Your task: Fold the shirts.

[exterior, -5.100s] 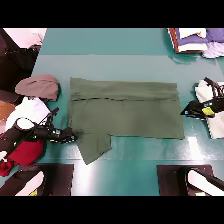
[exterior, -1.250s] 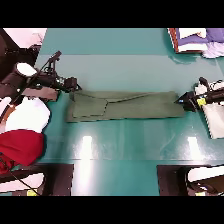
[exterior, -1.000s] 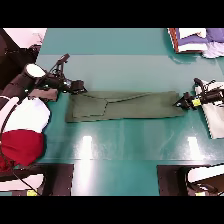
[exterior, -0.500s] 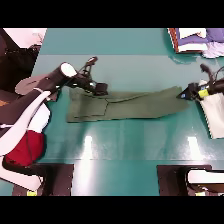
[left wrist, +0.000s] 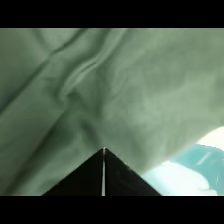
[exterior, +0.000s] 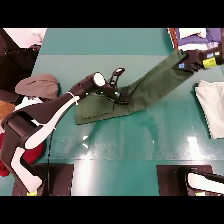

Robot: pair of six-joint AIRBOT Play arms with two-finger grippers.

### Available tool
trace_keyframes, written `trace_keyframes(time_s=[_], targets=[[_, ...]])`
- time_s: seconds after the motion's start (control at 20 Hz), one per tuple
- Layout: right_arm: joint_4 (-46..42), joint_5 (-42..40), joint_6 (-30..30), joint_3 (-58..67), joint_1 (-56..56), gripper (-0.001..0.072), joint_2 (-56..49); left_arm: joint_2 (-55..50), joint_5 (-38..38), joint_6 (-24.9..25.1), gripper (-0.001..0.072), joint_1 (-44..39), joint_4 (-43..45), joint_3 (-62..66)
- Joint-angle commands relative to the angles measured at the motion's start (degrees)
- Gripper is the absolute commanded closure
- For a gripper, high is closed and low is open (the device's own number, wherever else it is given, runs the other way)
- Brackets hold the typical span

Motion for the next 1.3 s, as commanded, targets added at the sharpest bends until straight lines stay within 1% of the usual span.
trace_keyframes(time_s=[0.0, 0.15, 0.25, 0.45, 0.6, 0.75, 1.0, 1.1, 1.2, 1.25], targets=[[-0.02, -0.22, 2.78, 5.51, 6.71, 0.0695, -1.84, -0.66, 4.44, -0.55, 0.0683, -2.62, -0.70, 0.35], [0.00, -0.50, 2.89, 8.63, 11.89, 0.0695, -4.87, -0.70, 5.79, -0.55, 0.0682, -3.48, -1.22, 0.24], [-0.02, -2.27, 2.89, 10.97, 15.04, 0.0695, -6.34, -1.05, 5.31, -0.55, 0.0682, -3.48, -1.29, 0.24], [-0.02, -3.98, 3.30, 15.06, 19.43, 0.0695, -8.76, -1.70, 3.41, -0.50, 0.0683, -3.28, -0.55, 0.04], [-0.02, -4.76, 3.28, 16.28, 21.46, 0.0695, -9.94, -0.66, -0.35, -0.52, 0.0683, -0.83, 0.66, 0.37], [-0.04, -5.86, 3.28, 16.20, 23.02, 0.0695, -10.49, 3.37, -4.87, -0.52, 0.0683, 3.69, 6.34, 0.24], [0.11, -11.21, 3.28, 16.20, 28.22, 0.0694, -12.48, 13.62, -12.61, 0.37, 0.0683, 14.36, 18.27, 0.24], [0.13, -12.96, 3.26, 16.20, 31.65, 0.0694, -14.67, 18.34, -14.32, 0.61, 0.0682, 19.93, 22.18, 0.24], [1.29, -16.22, 2.86, 16.20, 35.71, 0.0694, -17.73, 22.91, -14.69, 0.83, 0.0682, 25.79, 23.80, 0.24], [3.02, -18.51, 1.70, 16.20, 37.86, 0.0694, -19.56, 25.03, -14.64, 1.22, 0.0682, 28.59, 23.93, 0.24]])
